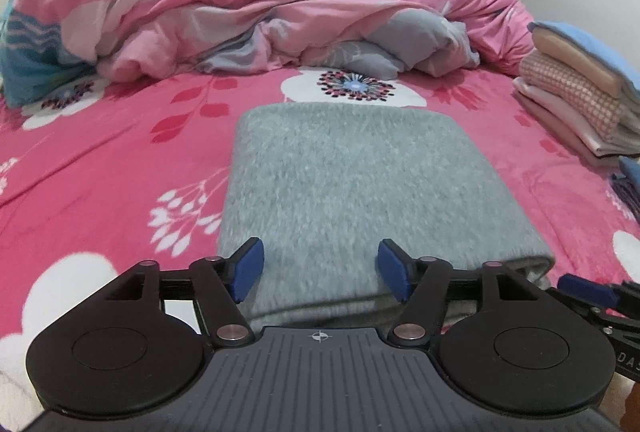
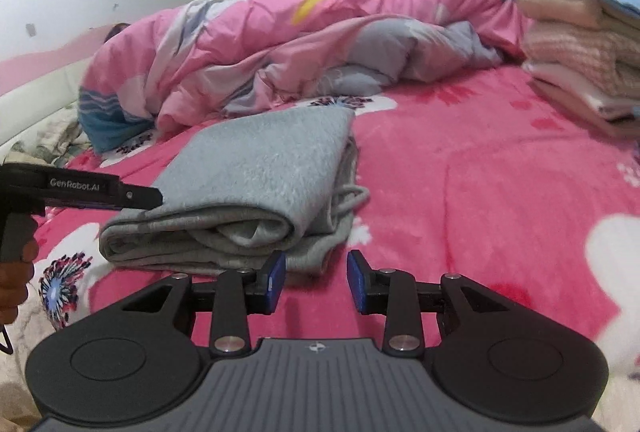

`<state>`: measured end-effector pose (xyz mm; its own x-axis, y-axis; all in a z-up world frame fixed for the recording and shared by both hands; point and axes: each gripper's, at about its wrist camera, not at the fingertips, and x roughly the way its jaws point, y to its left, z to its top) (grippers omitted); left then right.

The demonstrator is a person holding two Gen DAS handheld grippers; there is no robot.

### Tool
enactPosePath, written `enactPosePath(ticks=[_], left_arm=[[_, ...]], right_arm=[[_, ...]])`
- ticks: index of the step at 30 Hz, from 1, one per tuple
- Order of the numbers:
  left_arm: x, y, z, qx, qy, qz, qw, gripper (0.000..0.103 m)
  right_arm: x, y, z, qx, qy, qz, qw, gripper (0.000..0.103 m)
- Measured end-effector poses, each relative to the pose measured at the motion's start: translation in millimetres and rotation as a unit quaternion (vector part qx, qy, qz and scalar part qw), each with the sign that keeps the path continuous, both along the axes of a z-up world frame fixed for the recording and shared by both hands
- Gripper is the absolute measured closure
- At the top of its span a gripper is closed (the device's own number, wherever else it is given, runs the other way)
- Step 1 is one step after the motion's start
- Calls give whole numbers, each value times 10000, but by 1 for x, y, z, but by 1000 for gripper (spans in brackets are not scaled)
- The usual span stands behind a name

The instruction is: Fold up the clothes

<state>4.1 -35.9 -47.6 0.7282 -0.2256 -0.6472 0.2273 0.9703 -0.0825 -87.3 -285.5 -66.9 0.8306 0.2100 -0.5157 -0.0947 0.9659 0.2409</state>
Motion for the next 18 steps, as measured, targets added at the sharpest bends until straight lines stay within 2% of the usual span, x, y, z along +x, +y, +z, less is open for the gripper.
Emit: enactPosePath(ticks=[3, 5, 7, 9, 18], left_arm=[[0, 4, 1, -17, 107, 59, 9999, 28], [0, 5, 2, 1, 140, 95, 9999, 22], [-1, 7, 3, -8, 153, 125, 9998, 11], [-2, 9, 4, -19, 132, 121, 9998, 5], [-1, 10, 4, -45, 182, 145, 9997, 3]], right_arm=[[-3, -2, 6, 25, 26, -141, 9999, 63], [-2, -3, 10, 12, 69, -272, 9996, 56], [-2, -6, 14, 67, 112, -384, 9992, 41], [-1, -9, 17, 153, 126, -425, 9989, 41], [1, -5, 23, 186, 189, -443, 9987, 35]])
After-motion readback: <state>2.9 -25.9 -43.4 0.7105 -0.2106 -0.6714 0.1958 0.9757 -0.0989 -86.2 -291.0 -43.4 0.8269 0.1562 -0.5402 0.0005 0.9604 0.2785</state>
